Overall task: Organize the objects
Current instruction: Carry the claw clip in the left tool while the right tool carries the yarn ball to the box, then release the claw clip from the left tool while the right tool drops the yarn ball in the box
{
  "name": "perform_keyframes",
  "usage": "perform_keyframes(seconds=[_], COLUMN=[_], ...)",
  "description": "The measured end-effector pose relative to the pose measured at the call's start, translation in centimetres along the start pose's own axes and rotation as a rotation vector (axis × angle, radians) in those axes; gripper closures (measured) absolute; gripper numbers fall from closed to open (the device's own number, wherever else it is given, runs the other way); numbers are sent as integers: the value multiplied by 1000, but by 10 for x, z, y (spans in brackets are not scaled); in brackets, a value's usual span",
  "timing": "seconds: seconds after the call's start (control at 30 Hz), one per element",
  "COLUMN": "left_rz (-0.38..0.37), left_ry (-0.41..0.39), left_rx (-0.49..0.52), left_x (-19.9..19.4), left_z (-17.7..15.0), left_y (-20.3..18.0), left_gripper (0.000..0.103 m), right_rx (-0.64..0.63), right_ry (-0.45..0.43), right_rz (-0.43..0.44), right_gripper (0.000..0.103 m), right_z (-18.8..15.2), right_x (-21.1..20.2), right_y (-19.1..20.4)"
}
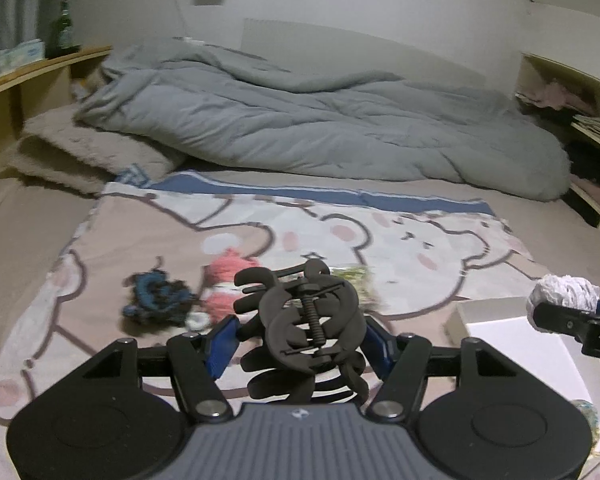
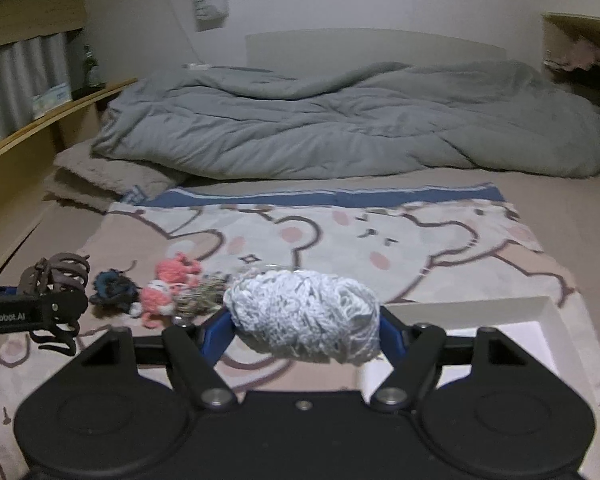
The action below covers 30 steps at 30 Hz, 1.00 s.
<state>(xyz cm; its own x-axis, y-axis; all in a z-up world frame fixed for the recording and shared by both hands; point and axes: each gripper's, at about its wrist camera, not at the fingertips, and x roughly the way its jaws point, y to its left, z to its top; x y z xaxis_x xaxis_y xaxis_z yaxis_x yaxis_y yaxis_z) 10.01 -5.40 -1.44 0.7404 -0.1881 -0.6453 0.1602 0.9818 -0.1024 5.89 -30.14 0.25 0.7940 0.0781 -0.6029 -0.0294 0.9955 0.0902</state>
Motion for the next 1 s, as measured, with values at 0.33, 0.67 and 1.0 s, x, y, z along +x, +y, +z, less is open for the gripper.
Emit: perform_keyframes(seconds=[0.33, 0.67, 1.0], left_rz=[-93, -218, -394], left_ry=[7, 26, 111], left_rx=[86, 157, 152], left_x=[16, 25, 48], left_z=[-11, -23, -51], left_y=[-61, -121, -171], left_gripper=[38, 38, 38], right_rx=[79, 148, 182], right_ry=[16, 50, 123], right_rz=[-100, -156, -182], right_gripper=[28, 28, 28], right_z=[-13, -30, -45], right_x=[-12, -13, 1], right_y=[-66, -114, -143])
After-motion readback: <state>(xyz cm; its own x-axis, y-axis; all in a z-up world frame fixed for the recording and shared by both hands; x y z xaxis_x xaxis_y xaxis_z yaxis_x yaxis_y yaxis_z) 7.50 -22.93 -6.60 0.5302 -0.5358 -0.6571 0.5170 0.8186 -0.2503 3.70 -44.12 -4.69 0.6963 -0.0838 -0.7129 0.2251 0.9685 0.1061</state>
